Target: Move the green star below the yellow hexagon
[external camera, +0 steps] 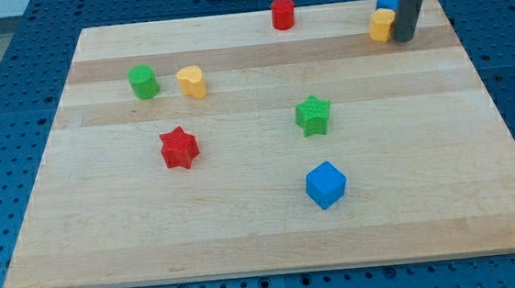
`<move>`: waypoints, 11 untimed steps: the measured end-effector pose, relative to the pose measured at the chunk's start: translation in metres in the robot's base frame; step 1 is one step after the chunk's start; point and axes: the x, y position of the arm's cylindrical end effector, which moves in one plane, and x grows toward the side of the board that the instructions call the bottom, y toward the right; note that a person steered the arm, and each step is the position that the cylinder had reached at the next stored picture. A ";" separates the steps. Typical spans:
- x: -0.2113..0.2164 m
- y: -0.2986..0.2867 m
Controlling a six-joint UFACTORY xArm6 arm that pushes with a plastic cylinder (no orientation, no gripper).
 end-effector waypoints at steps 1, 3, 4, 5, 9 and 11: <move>0.017 0.002; 0.175 -0.016; 0.211 -0.085; 0.208 -0.148; 0.106 -0.121; 0.159 -0.089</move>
